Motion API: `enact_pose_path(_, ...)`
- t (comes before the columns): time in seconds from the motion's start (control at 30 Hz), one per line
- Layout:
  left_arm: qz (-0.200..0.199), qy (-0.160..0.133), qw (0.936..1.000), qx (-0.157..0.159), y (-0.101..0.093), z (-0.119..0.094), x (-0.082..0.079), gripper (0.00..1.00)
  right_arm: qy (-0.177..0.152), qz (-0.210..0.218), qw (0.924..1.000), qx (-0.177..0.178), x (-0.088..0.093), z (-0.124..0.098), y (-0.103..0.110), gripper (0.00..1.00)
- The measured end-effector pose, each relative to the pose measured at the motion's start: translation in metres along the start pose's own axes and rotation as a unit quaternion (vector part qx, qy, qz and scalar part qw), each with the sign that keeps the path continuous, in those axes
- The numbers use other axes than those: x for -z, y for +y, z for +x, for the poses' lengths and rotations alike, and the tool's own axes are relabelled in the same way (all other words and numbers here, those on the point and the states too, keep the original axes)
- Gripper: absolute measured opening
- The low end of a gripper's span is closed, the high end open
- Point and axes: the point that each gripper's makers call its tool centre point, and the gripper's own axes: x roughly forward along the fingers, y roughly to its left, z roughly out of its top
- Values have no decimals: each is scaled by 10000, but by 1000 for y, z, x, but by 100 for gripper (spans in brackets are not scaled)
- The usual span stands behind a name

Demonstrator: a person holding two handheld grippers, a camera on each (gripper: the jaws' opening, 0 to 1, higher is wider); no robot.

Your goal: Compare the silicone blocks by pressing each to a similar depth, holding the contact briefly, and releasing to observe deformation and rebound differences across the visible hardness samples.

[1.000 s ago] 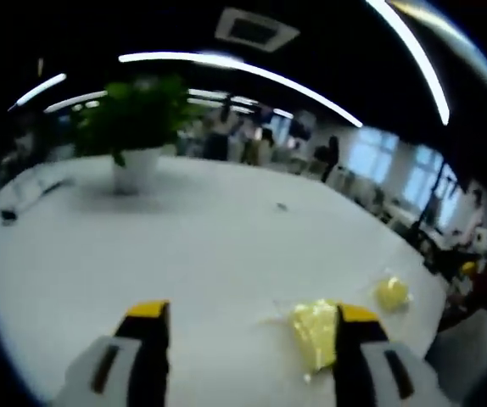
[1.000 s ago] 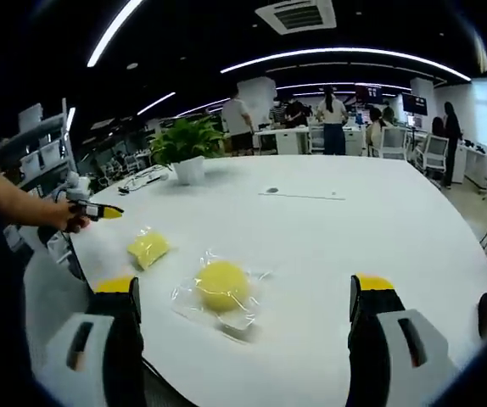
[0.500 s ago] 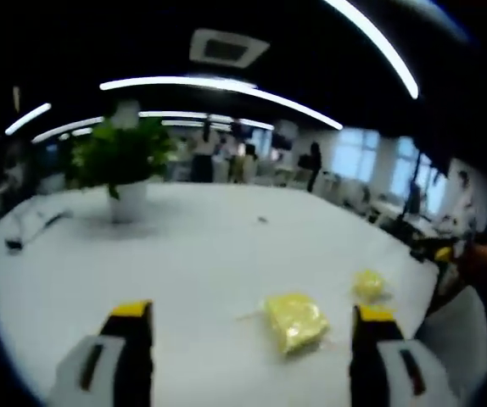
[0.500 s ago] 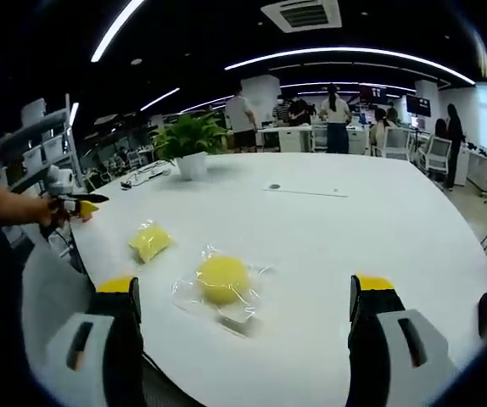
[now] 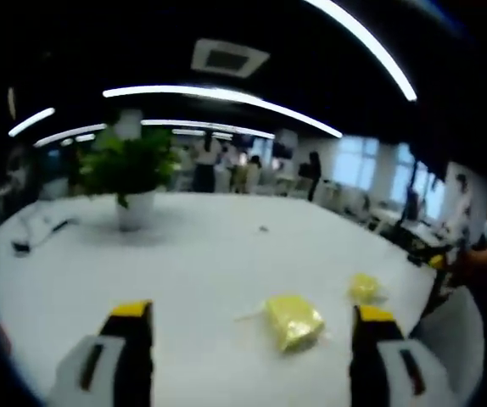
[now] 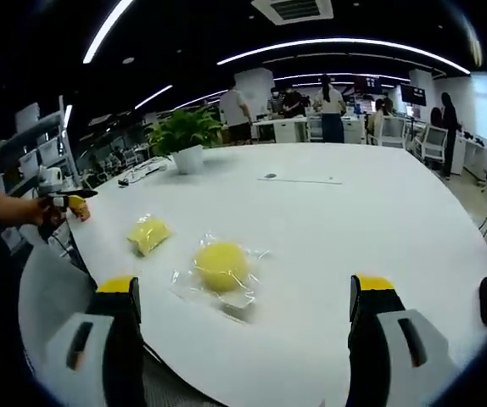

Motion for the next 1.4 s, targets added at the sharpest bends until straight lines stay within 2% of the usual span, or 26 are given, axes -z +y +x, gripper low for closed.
enact_pose_path(0.1, -141, -64, 9999, -28, 3, 0, 1, 100, 48, 114, 9999, 7, 0, -4, -4, 96)
enact_pose_path(0.2, -60, 152, 9997, -164, 5, 3, 8, 100, 22, 209, 9998, 56, -4, -7, -8, 96)
enact_pose_path(0.33, -135, 101, 9999, -12, -4, 5, 5, 100, -2, 109, 9999, 55, -4, -11, -8, 96)
enact_pose_path(0.5, 123, 219, 9996, 125, -15, 9, 9, 100, 52, 26, 10000, 37, -1, -9, -9, 96)
enact_pose_path(0.63, 232, 331, 9991, 154, -15, 8, 15, 100, -28, -25, 10000, 58, -7, -6, -7, 96)
enact_pose_path(0.77, 220, 353, 9989, 219, -14, 7, 15, 100, 5, -6, 10000, 67, -6, -3, -8, 97)
enact_pose_path(0.9, 399, 434, 9978, 310, -19, 7, 15, 100, 25, 48, 9999, 137, -3, -3, -10, 97)
enact_pose_path(1.2, 329, 364, 9982, 357, -24, 11, 13, 100, 111, 194, 9997, 77, 4, -5, -12, 96)
enact_pose_path(1.3, 289, 380, 9981, 382, -26, 12, 13, 100, 158, 228, 9996, 113, 8, -9, -19, 96)
enact_pose_path(1.4, 284, 372, 9980, 414, -30, 14, 13, 100, 34, 359, 9990, 245, 5, -16, -30, 96)
